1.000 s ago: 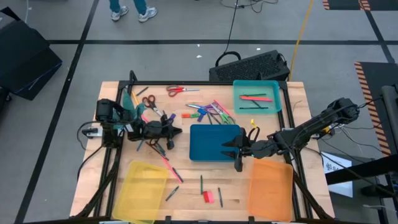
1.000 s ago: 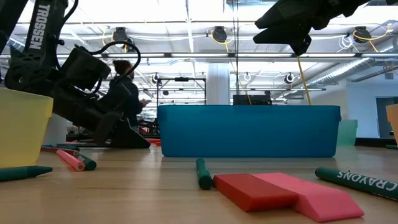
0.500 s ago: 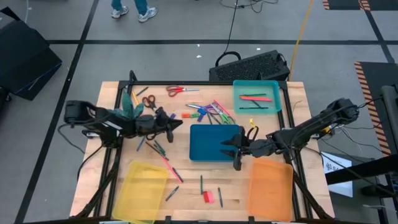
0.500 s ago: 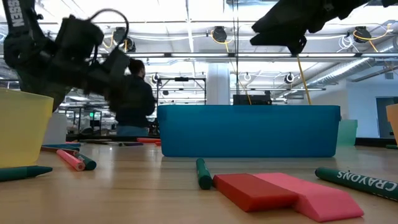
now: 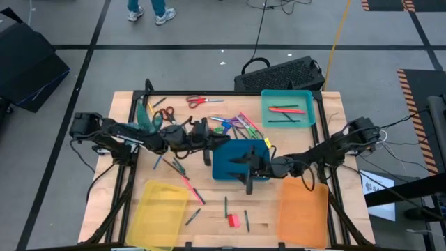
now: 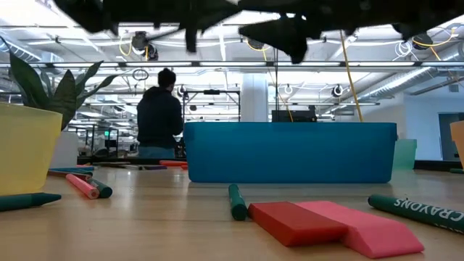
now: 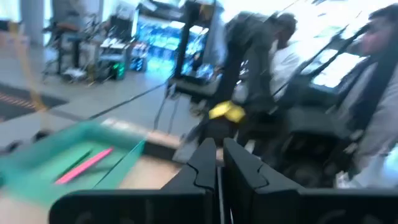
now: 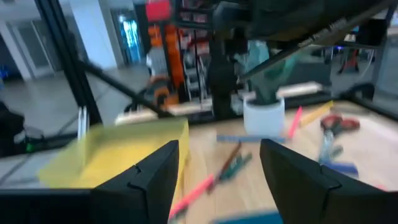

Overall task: Sort crayons/erasers/pens/pencils in bins
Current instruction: Put the dark blue pencil into the green bin

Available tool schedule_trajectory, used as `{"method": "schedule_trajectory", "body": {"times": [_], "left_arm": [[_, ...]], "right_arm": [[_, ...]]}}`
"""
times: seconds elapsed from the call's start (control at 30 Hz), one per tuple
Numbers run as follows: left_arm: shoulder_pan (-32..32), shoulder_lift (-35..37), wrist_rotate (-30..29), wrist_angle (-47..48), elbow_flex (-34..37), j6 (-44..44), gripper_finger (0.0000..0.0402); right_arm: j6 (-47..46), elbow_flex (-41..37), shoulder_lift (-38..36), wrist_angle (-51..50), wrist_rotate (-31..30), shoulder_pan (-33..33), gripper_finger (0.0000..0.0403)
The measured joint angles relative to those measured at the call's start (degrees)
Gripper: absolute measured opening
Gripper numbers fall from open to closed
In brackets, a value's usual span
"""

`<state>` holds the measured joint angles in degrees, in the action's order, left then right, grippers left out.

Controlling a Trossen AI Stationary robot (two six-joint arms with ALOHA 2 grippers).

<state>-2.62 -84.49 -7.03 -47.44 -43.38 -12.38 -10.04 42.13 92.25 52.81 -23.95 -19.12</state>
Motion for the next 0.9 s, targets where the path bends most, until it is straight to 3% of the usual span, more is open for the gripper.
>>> {"method": "schedule_trajectory", "body": {"times": [0.3, 0.5, 0.9], "left_arm": [[-6.5, -6.4, -1.3, 0.5, -12.2, 2.5, 0.0015], [-9.3, -6.8, -3.0, 0.0, -14.1, 5.1, 0.0016], [-11.1, -6.7, -4.4, -1.1, -14.3, 8.3, 0.0014]], "right_arm": [[6.2, 9.0, 2.1, 3.6, -1.9, 0.7, 0.0221], [9.1, 8.9, -0.7, 3.9, -4.5, -1.1, 0.0211], [10.5, 8.8, -1.1, 6.3, -2.9, -1.6, 0.0139]]}}
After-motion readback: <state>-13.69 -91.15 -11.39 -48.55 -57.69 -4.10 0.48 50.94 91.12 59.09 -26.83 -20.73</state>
